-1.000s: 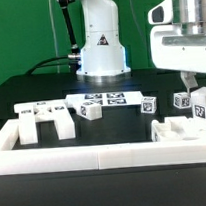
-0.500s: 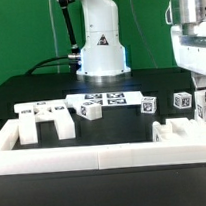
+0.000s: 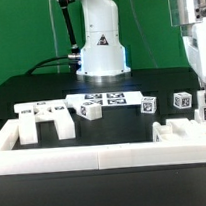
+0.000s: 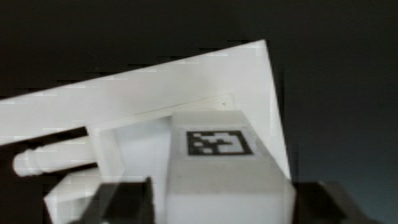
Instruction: Assemble chair
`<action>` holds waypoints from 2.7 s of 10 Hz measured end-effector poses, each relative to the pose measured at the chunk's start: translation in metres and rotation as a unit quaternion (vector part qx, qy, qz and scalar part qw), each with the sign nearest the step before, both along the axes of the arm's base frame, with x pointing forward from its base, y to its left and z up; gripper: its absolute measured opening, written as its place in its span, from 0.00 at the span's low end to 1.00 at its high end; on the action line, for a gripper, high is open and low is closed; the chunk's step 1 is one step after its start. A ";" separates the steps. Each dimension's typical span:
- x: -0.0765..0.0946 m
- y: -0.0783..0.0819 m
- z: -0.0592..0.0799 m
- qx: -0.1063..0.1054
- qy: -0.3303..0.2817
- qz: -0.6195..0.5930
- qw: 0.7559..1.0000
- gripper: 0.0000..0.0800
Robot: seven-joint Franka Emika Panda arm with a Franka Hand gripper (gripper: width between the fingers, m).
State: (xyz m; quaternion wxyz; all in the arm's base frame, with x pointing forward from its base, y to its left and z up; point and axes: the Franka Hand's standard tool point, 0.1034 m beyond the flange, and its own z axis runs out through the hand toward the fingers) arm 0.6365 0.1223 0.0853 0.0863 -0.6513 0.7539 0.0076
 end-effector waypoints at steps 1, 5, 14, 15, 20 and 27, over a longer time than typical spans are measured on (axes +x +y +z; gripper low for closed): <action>0.002 -0.001 0.000 -0.004 -0.011 0.015 1.000 0.67; 0.001 0.001 -0.002 -0.030 -0.037 0.204 0.978 0.81; -0.004 -0.002 -0.006 -0.078 -0.074 0.528 0.842 0.81; -0.004 -0.002 -0.006 -0.080 -0.075 0.542 0.833 0.81; -0.004 -0.002 -0.006 -0.085 -0.078 0.570 0.814 0.36; -0.004 -0.002 -0.006 -0.063 -0.058 0.408 0.909 0.36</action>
Offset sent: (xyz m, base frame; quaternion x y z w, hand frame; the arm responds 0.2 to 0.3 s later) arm -0.0043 0.0016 -0.0047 0.0254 0.0080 -0.2816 0.9592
